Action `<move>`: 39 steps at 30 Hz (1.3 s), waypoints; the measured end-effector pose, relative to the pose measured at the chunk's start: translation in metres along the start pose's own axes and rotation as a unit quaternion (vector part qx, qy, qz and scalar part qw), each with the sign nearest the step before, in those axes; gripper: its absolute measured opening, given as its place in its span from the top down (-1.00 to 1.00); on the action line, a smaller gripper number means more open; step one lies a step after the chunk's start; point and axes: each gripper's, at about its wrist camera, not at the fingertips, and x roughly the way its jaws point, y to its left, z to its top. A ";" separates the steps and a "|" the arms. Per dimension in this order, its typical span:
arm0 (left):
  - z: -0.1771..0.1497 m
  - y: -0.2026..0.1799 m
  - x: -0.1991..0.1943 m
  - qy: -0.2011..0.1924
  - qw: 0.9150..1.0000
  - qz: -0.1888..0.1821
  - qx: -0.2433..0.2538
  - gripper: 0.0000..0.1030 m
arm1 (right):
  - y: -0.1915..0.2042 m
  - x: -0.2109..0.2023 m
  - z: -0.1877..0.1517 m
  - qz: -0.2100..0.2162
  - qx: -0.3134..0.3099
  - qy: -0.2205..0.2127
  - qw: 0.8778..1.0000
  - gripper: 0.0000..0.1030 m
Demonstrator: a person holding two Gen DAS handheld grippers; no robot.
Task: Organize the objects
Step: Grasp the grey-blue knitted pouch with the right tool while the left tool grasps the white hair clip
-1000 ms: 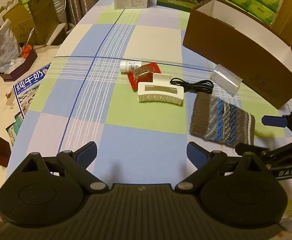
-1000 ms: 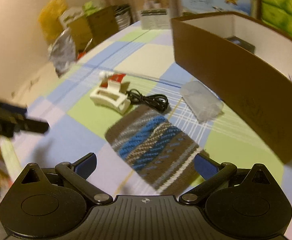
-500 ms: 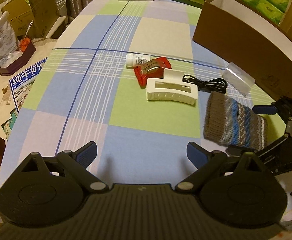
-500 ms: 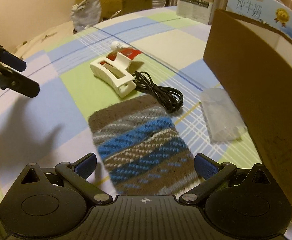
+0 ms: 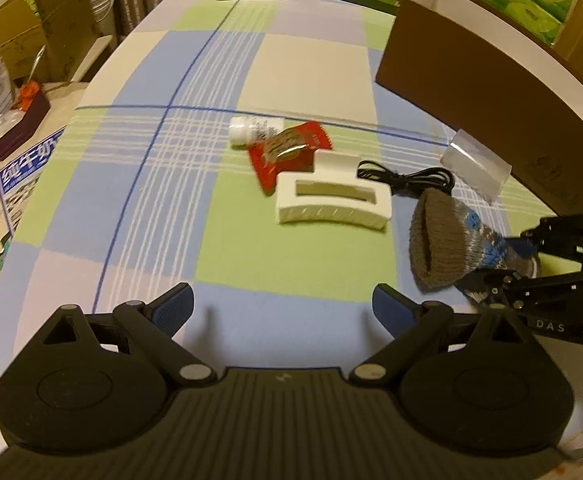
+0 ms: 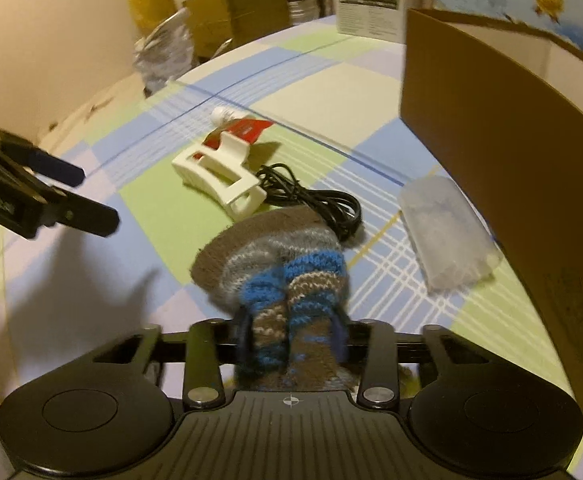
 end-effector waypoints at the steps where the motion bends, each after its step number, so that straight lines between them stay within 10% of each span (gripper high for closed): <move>1: 0.003 -0.002 0.002 -0.002 1.000 -0.001 0.004 -0.83 | -0.001 -0.002 -0.001 -0.002 0.013 -0.004 1.000 0.42; 17: 0.044 -0.027 0.043 -0.012 0.998 -0.025 0.054 -0.84 | -0.030 -0.058 -0.012 -0.070 0.207 -0.059 0.974 0.43; 39: 0.040 -0.032 0.062 -0.015 0.997 -0.031 0.075 -0.65 | -0.030 -0.085 -0.025 -0.095 0.244 -0.072 0.962 0.40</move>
